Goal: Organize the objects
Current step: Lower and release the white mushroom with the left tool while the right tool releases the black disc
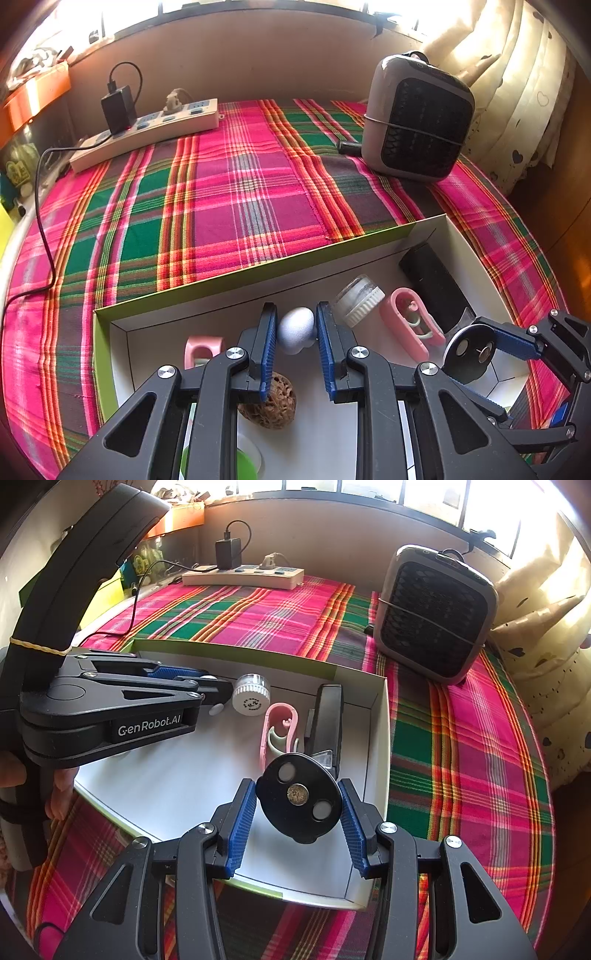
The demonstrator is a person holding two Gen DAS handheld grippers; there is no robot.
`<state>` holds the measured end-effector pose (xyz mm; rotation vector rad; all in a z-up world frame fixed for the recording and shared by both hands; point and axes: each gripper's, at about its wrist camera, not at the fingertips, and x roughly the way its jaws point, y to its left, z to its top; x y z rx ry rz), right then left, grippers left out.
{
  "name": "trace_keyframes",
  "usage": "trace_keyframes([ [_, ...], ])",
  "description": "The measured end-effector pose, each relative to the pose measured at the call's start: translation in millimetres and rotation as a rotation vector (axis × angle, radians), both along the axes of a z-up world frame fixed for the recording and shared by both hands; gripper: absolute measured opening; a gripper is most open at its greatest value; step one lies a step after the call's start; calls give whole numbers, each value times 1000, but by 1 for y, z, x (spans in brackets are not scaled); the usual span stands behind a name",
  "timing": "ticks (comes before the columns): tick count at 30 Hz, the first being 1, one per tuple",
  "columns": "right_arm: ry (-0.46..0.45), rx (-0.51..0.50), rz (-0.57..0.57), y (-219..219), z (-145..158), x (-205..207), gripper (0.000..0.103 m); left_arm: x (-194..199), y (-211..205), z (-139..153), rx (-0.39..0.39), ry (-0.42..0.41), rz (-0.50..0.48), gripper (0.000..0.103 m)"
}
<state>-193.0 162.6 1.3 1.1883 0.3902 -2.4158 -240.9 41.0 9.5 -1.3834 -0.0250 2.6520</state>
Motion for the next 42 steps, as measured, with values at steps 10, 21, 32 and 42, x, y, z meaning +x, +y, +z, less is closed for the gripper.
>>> trace_keyframes([
  [10,-1,7,0,-2,0,1,46,0,1,-1,-4,-4,-1,24],
  [21,-2,4,-1,-2,0,1,46,0,2,-1,-1,-6,-5,28],
  [32,-10,-13,-19,-1,0,5,47,5,1,3,10,-1,2,35],
  [42,0,-29,-37,1,5,11,47,19,2,18,16,33,2,35],
])
